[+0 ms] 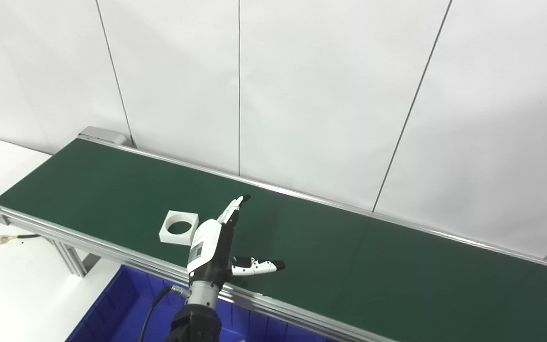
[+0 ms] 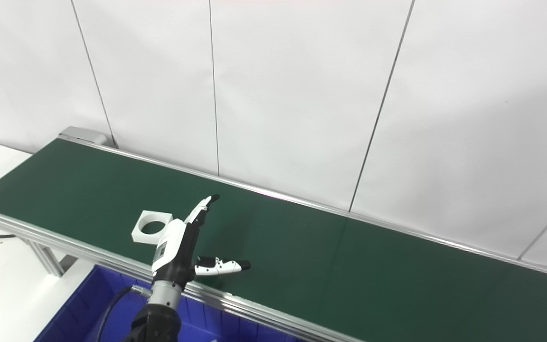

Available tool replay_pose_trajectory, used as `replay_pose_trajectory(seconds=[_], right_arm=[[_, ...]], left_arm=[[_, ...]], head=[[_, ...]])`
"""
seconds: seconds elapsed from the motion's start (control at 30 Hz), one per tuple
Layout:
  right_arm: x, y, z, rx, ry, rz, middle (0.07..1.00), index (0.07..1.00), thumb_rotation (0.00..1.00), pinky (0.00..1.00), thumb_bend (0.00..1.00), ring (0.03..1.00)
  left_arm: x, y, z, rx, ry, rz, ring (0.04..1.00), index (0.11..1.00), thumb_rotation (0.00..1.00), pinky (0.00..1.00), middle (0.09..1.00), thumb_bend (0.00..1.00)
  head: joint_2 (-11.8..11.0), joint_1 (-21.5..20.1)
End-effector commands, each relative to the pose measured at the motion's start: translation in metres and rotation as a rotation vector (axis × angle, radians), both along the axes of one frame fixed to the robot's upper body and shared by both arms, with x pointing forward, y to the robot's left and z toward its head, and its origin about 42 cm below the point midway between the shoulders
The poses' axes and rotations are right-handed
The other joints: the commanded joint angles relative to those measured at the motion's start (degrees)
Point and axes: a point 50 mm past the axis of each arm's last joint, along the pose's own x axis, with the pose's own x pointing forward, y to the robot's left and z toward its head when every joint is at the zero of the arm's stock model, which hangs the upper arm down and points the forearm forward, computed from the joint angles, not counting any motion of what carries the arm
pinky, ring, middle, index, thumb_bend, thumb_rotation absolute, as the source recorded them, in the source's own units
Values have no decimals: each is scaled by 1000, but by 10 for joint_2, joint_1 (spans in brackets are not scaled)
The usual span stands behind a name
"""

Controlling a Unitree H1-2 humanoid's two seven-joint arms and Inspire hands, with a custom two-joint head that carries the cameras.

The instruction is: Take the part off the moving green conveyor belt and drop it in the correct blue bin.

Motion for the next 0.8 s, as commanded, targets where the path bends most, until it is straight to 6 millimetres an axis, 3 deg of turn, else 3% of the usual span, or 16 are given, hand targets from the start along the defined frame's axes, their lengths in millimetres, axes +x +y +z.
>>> replay_pose_trajectory(seconds=[0.0, 0.4, 0.77], right_arm=[[9, 2, 9, 16, -88, 9, 996, 1000, 80, 999, 796, 1000], [10, 5, 7, 15, -82, 8, 987, 1000, 71, 1000, 800, 992], [7, 4, 13, 12, -87, 8, 989, 1000, 42, 1000, 790, 979]], left_arm=[[16, 2, 18, 69, -84, 28, 890, 932, 319, 836, 948, 835], [40, 19, 19, 206, -62, 97, 998, 952, 310, 985, 987, 805], [48, 27, 23, 257, -33, 130, 1000, 947, 314, 1000, 995, 813]], head=[[-1, -1], [-3, -3], [22, -23]])
